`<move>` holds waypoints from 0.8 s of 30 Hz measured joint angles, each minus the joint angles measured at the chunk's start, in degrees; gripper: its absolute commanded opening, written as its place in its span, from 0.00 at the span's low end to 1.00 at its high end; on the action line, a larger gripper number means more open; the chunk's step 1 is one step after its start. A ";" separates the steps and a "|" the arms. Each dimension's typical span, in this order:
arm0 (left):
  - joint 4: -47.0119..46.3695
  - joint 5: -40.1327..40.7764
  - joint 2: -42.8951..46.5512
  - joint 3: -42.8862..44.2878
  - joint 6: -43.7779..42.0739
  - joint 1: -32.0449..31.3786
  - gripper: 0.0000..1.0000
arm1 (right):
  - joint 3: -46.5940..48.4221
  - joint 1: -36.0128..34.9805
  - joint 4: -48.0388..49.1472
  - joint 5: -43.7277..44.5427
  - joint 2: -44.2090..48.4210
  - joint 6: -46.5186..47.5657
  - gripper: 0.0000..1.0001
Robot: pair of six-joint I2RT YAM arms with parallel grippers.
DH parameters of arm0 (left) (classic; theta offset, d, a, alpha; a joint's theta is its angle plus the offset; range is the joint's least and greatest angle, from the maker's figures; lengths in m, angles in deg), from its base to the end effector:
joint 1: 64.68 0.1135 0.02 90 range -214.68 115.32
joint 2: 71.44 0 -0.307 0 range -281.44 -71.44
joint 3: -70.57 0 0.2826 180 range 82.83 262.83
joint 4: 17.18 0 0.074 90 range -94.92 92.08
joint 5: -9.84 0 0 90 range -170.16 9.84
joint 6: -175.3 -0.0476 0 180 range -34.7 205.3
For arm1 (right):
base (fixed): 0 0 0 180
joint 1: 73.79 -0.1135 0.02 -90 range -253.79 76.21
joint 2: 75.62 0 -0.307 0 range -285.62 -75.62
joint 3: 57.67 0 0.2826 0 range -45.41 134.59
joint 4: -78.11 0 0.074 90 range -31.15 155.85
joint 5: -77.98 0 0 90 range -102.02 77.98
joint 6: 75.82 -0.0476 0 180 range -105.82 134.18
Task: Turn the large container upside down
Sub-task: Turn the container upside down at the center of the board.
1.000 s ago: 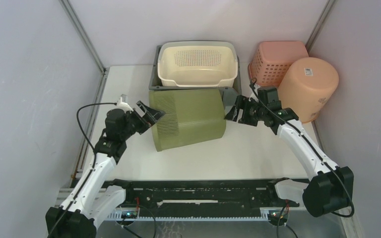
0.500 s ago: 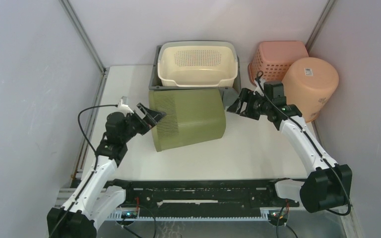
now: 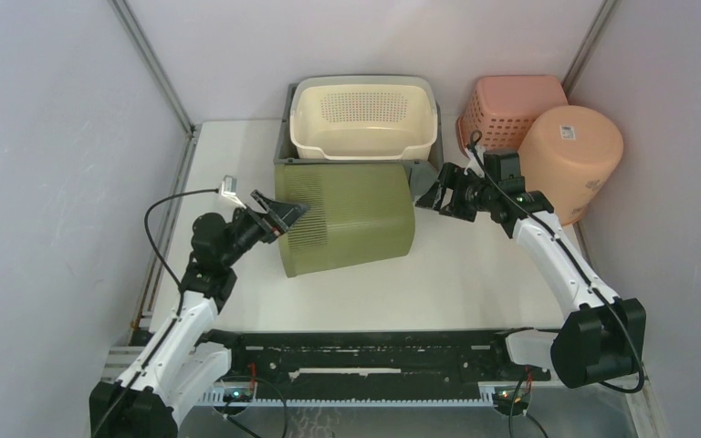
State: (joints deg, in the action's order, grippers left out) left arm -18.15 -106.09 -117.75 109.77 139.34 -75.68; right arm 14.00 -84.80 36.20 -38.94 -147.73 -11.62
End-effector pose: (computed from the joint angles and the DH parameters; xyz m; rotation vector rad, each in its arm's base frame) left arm 0.1968 -0.0595 0.2880 -0.3114 1.7961 -1.2085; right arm 0.2848 0.0774 0.3250 0.0563 2.3675 0.8632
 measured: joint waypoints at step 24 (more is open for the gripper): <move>-4.15 -1.73 -3.43 0.66 1.46 0.00 0.56 | 0.00 -0.02 6.84 -3.30 0.02 -1.44 0.82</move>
State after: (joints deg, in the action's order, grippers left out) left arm -22.30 -107.82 -121.18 110.43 140.81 -75.68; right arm 14.00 -84.82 43.04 -42.24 -147.71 -13.06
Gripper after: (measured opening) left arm 0.727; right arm 0.840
